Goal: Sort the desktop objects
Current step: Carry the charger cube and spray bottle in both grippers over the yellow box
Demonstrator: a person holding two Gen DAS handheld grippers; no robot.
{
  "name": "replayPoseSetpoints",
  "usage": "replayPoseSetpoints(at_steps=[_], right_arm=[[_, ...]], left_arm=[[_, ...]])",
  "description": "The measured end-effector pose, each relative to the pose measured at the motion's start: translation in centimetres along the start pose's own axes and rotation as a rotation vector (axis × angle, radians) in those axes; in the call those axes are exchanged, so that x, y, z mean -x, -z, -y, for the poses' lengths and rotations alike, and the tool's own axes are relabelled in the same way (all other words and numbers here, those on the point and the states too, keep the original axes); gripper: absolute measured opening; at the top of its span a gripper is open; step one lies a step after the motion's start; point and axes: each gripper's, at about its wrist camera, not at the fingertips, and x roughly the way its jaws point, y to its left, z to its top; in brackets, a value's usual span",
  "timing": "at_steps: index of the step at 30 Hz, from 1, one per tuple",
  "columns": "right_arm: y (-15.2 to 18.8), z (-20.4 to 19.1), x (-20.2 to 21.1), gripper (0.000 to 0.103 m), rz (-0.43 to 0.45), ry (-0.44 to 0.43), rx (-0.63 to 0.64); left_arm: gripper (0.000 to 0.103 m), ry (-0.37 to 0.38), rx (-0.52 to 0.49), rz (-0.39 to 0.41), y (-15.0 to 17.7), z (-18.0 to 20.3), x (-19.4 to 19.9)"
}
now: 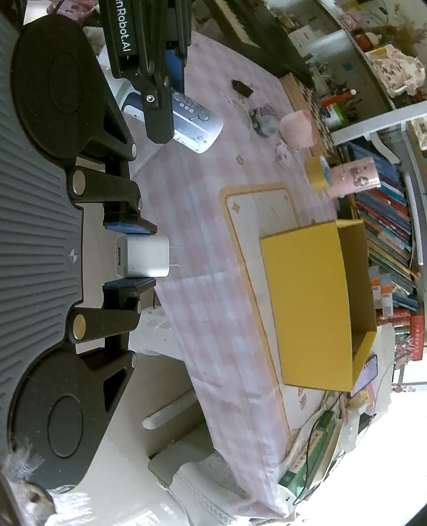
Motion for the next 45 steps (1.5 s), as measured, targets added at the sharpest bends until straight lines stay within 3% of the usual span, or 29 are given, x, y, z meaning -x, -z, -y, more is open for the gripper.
replayPoseSetpoints(at_steps=[22, 35, 45], right_arm=[[-1.6, 2.1, -0.5, 0.024, -0.001, 0.04, -0.001], [-2.2, 2.8, -1.8, 0.024, -0.044, 0.027, 0.004], [-4.5, 4.8, -3.3, 0.024, -0.049, 0.018, 0.03]], left_arm=[[0.031, 0.052, -0.043, -0.004, -1.9, 1.5, -2.2], [0.031, 0.058, -0.033, -0.039, -2.5, 1.7, -3.8], [0.031, 0.055, -0.029, -0.019, -4.9, 2.5, -6.1]])
